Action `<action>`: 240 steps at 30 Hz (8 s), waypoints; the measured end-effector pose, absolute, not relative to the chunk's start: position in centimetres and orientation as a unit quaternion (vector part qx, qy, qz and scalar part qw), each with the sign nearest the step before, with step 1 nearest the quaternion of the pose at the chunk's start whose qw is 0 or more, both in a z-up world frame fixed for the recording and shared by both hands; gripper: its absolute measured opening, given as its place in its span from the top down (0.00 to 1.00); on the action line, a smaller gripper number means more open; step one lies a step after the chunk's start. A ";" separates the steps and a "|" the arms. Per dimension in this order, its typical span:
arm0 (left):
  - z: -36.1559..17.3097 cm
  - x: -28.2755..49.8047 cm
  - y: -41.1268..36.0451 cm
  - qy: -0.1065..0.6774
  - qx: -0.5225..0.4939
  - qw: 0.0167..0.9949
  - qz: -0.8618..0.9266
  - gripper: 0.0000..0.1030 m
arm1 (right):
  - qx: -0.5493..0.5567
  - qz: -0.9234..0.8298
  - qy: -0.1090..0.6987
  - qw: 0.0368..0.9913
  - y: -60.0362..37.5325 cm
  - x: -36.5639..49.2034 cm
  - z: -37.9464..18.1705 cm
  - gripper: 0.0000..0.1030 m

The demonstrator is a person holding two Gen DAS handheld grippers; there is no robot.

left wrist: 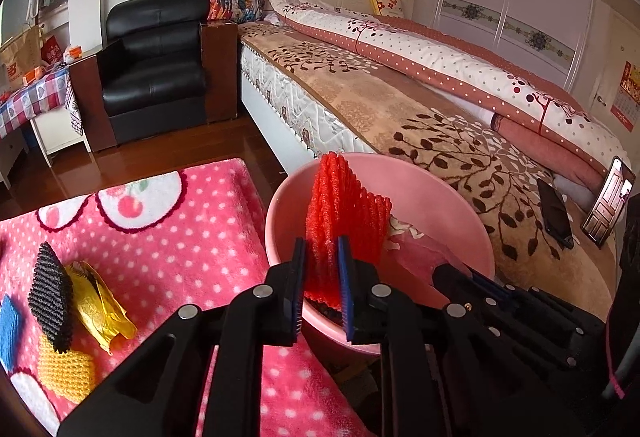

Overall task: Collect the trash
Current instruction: 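Carry both items over the pink bucket and open the right tool, then open the left tool to drop the red mesh sponge into the bucket, then move both open tools back over the blue mesh sponge, then grasp the blue mesh sponge with the left tool while the right tool grasps the yellow foam net, then carry the blue sponge and yellow foam net over the pink bucket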

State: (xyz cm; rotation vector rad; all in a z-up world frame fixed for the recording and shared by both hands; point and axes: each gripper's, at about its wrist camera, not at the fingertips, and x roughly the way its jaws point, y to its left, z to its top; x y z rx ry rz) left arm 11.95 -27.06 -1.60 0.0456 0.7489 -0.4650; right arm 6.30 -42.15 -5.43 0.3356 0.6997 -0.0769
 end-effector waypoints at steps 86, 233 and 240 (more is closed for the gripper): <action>-4.9 6.8 3.0 0.385 0.056 0.920 -0.033 0.64 | 0.106 0.153 0.381 0.905 -21.6 2.4 -5.0 0.60; -1.9 10.7 -27.6 0.330 0.009 0.901 -0.281 0.93 | 0.146 -0.017 0.302 0.942 -41.7 4.6 -4.1 0.90; -2.9 11.5 -29.6 0.335 0.030 0.901 -0.273 0.93 | 0.147 -0.024 0.316 0.937 -42.7 5.8 -5.7 0.90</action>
